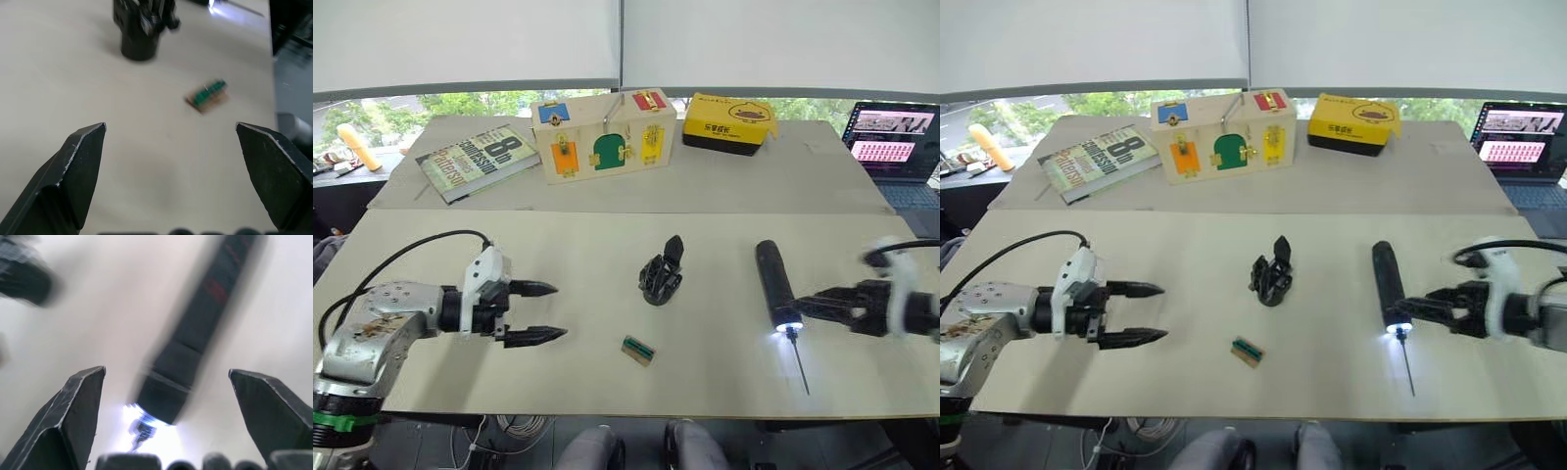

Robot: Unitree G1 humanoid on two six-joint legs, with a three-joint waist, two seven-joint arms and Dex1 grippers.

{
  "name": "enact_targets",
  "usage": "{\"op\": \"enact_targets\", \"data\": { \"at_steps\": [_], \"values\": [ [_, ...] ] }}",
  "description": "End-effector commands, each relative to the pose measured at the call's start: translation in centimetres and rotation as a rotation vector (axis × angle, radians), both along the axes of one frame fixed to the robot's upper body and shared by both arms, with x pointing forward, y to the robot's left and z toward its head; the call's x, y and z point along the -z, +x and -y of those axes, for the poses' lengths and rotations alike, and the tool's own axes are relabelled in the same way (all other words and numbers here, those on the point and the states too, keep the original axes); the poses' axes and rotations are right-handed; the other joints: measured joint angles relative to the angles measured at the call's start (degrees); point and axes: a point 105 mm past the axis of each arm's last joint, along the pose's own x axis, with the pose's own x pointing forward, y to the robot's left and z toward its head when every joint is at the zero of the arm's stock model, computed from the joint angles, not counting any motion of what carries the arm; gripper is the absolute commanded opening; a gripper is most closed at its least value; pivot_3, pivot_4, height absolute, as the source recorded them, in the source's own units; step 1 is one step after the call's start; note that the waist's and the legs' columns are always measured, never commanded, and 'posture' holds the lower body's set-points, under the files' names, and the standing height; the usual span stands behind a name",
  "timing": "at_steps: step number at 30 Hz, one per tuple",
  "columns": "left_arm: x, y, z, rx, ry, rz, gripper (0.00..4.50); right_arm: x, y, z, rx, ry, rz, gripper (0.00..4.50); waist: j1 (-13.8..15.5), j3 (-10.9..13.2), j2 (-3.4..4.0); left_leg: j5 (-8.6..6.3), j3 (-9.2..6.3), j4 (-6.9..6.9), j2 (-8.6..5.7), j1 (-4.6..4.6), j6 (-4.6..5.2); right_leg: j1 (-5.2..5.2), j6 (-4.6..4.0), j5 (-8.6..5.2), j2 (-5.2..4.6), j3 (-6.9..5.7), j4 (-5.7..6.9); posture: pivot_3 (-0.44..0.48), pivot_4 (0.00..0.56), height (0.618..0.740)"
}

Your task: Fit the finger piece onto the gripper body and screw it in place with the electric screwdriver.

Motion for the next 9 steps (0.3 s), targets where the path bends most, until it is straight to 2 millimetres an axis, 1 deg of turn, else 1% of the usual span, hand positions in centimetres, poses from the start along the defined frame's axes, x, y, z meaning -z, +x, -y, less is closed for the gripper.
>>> {"op": "enact_targets", "data": {
  "at_steps": [1,2,4,6,9],
  "values": [
    [-1.2,-0.3,-2.7,-0.013,0.05,0.024,4.5,-3.9,-2.0,2.7,-0.147,-0.226,0.224,4.49,0.0,0.0,0.0,-0.02,0.0,-0.01,0.03,0.09,-0.07,0.1,-0.01,-0.02,0.02,0.01,-0.05,0.0,0.15,0.74],
    [-1.6,0.0,-3.4,-0.035,0.058,0.04,4.5,-4.1,-2.5,4.3,-0.137,-0.296,0.238,4.49,0.1,0.0,-0.02,-0.23,0.0,-0.02,0.03,0.17,-0.44,0.16,0.01,-0.05,0.01,0.02,-0.06,0.0,0.15,0.74],
    [-2.5,0.9,-4.1,-0.079,0.051,0.084,4.5,-4.4,-3.1,6.8,-0.081,-0.339,0.238,4.49,0.2,0.0,0.0,-0.26,0.0,-0.05,0.03,0.44,-0.49,0.37,0.09,-0.1,0.0,0.01,-0.23,0.0,0.15,0.74],
    [-3.1,1.7,-4.3,-0.096,0.04,0.121,4.5,-4.5,-3.5,8.3,-0.054,-0.332,0.236,4.49,0.2,0.1,0.02,-0.31,-0.01,-0.1,0.02,0.75,-0.46,0.86,0.18,-0.1,-0.01,0.04,-0.45,0.0,0.15,0.74],
    [-4.0,2.3,-3.9,-0.088,-0.002,0.151,4.5,-3.9,-4.0,9.3,-0.052,-0.318,0.215,4.49,0.0,0.1,0.02,-0.33,-0.02,-0.18,0.02,0.87,-0.46,1.0,0.22,-0.07,-0.02,0.11,-0.52,0.0,0.15,0.74]
  ]
}}
